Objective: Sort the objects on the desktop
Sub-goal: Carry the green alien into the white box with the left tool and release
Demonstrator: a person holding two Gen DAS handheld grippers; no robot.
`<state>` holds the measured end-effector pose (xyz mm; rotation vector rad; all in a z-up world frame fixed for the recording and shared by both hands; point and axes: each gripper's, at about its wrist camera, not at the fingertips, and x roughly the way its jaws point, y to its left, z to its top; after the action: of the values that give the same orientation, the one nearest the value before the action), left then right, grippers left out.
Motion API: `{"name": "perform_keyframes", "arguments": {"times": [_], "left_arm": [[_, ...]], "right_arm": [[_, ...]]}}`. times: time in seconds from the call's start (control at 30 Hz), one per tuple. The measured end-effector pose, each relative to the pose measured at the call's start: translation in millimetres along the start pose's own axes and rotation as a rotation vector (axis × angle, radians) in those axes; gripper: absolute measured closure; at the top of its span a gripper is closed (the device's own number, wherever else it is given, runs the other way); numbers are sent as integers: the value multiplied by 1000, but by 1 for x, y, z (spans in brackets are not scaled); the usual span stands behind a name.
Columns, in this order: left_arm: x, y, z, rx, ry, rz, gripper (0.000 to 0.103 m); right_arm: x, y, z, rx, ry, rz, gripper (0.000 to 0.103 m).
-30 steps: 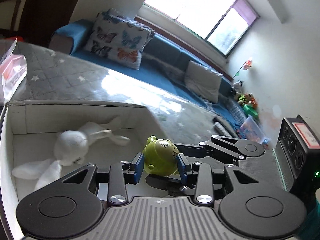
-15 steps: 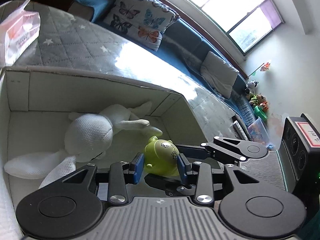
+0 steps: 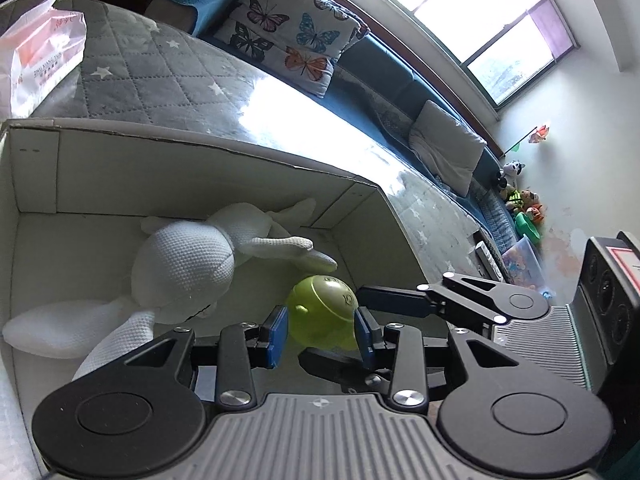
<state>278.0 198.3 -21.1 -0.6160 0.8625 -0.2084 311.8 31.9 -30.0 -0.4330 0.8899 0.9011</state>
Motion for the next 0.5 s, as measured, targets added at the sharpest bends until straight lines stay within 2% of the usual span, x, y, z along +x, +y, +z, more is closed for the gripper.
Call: {"name": "perform_keyframes", "arguments": {"times": [0.5], "left_arm": [[-35,-37,-15,66,-74,-1,64]], "right_arm": [[-56,4,-14,24,-96,-8,29]]}}
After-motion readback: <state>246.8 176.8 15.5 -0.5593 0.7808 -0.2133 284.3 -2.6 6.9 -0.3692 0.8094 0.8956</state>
